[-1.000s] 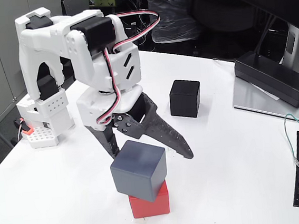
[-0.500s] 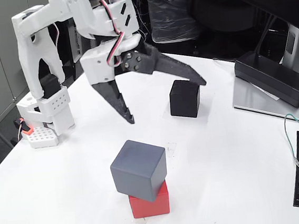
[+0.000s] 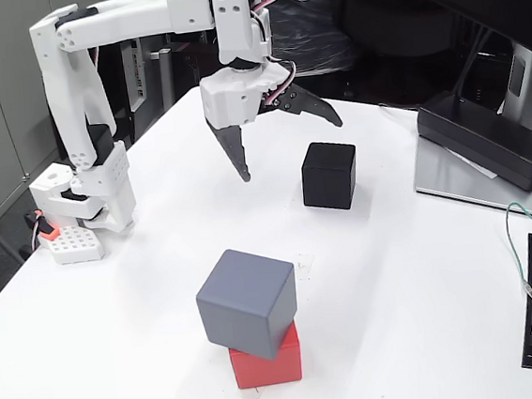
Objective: Stack the three blocks in an ordered color.
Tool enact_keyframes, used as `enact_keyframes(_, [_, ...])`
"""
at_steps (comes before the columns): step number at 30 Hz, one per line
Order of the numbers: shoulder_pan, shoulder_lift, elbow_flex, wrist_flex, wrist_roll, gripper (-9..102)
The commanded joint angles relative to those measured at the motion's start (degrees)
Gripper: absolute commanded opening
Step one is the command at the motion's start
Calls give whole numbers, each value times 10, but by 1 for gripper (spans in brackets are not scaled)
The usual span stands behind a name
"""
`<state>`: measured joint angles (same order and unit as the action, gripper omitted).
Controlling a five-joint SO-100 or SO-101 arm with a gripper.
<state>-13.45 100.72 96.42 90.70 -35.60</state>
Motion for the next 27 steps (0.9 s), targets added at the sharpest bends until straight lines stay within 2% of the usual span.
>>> enact_keyframes(1, [-51,22,11,-3,86,53])
enact_keyframes(7, [-146,16,22,-69,274,53])
enact_keyframes(15, [-180,15,76,-152,479,53])
enact_keyframes(19, [-184,14,102,-195,527,53])
enact_keyframes(27, [-182,-11,135,-285,539,53])
